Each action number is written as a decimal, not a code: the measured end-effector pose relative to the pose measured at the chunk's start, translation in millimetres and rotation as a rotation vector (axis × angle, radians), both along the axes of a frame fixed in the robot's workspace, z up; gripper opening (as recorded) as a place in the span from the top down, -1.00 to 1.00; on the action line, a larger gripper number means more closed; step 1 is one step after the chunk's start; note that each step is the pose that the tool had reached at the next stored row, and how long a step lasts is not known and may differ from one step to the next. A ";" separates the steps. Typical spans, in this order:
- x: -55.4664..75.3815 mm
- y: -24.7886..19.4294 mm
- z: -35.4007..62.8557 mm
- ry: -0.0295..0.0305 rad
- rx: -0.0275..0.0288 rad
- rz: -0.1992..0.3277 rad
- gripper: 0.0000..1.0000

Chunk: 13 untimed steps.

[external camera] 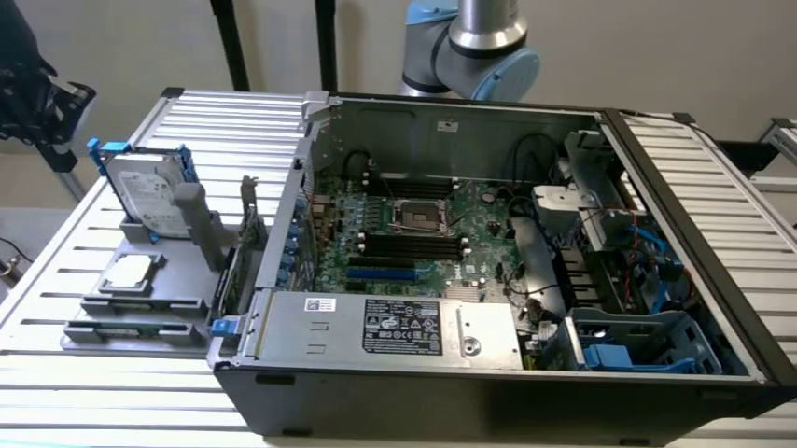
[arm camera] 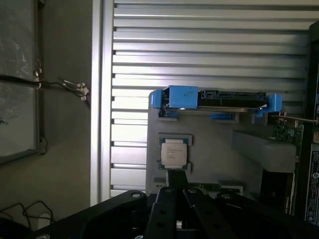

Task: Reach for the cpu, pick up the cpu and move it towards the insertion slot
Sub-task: 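Pick up the cpu and move it towards the insertion slot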

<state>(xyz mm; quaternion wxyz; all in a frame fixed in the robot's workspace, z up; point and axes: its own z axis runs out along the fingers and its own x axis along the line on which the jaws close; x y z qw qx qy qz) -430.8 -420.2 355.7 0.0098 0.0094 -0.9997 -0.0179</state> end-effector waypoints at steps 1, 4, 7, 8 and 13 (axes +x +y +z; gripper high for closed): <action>0.0 0.0 0.0 0.0001 0.0000 0.000 0.76; 0.0 0.0 -0.1 0.0000 0.0000 0.000 0.40; 0.0 -0.5 -0.6 -0.0001 0.0000 0.000 0.29; 0.0 -0.8 -0.9 -0.0001 0.0001 0.000 0.17; 0.1 -3.0 -4.4 0.0000 0.0000 0.000 -0.29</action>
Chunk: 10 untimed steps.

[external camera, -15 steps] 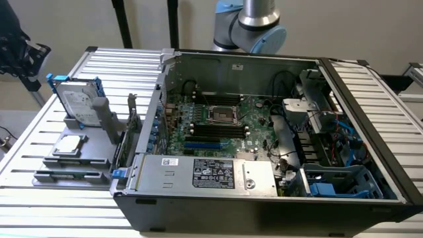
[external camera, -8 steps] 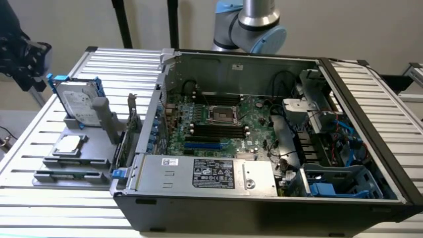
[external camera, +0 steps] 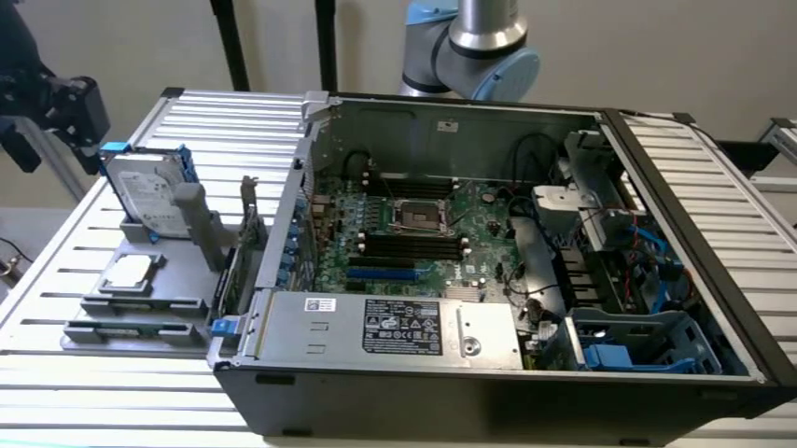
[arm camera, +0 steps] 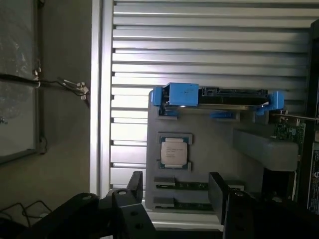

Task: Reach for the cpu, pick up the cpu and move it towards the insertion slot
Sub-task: 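Pick up the cpu and move it towards the insertion slot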

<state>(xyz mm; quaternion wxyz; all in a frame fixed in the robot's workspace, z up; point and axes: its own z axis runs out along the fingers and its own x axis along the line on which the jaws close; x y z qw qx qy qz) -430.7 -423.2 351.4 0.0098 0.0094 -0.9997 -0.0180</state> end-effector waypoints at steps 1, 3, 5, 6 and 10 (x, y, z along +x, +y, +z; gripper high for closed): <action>0.1 -1.0 -1.7 0.0000 0.0000 0.000 -0.29; 0.1 -2.6 -5.3 0.0000 -0.0001 0.000 -0.42; 0.1 -4.2 -9.0 -0.0001 0.0000 0.000 -0.42; 0.1 -4.9 -10.7 0.0001 0.0000 0.000 -0.42; 0.8 -8.2 -18.1 0.0000 0.0000 0.000 -0.42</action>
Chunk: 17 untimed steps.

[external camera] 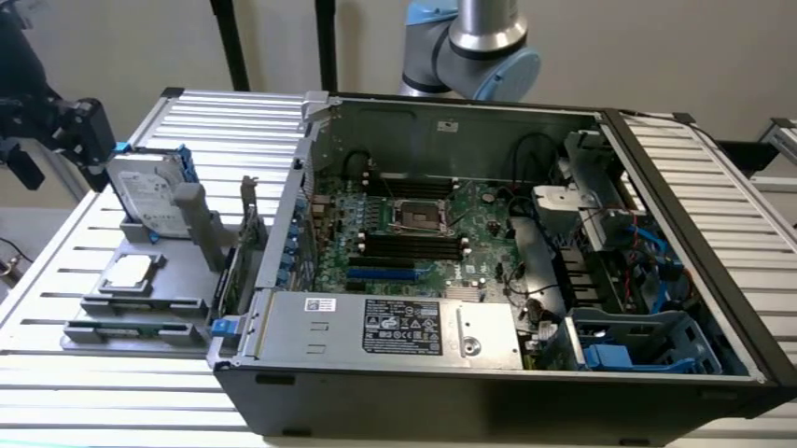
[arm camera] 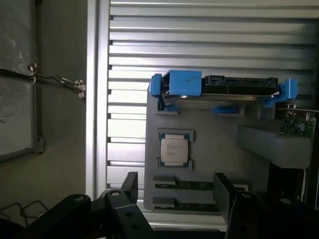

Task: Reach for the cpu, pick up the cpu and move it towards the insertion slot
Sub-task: 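Pick up the cpu and move it towards the insertion slot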

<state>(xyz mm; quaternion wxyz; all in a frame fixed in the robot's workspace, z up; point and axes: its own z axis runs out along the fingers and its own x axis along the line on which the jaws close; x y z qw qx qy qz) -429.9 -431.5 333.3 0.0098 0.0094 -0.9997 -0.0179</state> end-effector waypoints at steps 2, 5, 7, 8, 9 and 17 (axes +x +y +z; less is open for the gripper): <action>1.3 -1.8 -3.6 0.0001 -0.0001 0.000 -0.42; 4.0 -4.1 -9.1 0.0000 0.0000 0.000 -0.42; 5.6 -4.9 -12.7 0.0001 0.0000 0.001 -0.42; 6.3 -5.2 -14.5 0.0001 0.0000 0.001 -0.42; 6.9 -5.5 -16.3 0.0001 0.0000 0.001 -0.42; 8.5 -8.6 -30.8 0.0001 -0.0001 0.001 -0.42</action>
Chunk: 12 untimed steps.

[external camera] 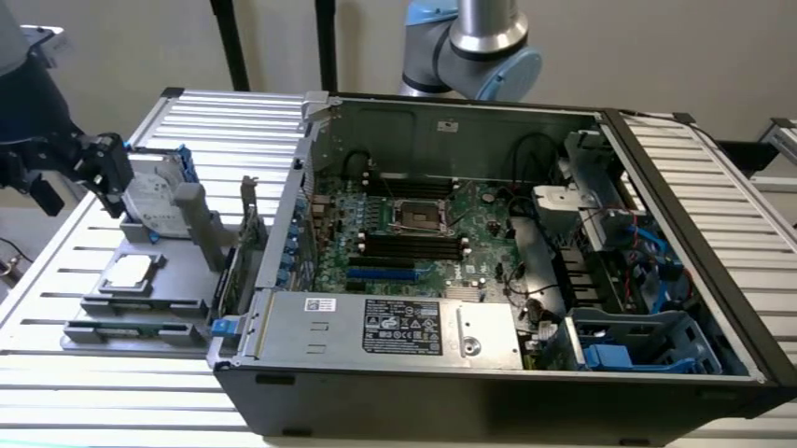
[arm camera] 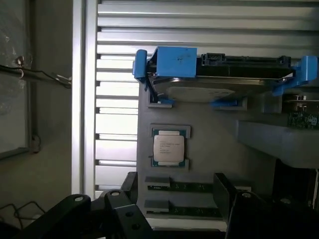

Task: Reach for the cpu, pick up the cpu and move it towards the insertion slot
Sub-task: 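Pick up the cpu and move it towards the insertion slot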

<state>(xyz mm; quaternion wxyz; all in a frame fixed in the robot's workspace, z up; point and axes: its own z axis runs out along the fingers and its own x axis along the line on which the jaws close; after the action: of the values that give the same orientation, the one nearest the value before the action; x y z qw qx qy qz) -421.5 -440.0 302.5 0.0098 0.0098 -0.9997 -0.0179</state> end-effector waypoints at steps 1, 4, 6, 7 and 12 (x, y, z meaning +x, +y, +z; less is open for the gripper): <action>0.1 -0.3 -1.9 -0.0001 0.0001 0.000 -0.42; 0.0 -0.6 -7.3 -0.0003 0.0001 0.000 -0.42; 0.1 -0.6 -10.9 -0.0005 0.0001 0.000 -0.42; 0.1 -0.6 -12.7 -0.0006 0.0001 0.000 -0.42; 0.1 -0.6 -21.8 -0.0007 0.0000 0.000 -0.42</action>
<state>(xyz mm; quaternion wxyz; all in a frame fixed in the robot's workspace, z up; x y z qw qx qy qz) -421.4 -440.7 280.6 0.0095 0.0099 -0.9997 -0.0179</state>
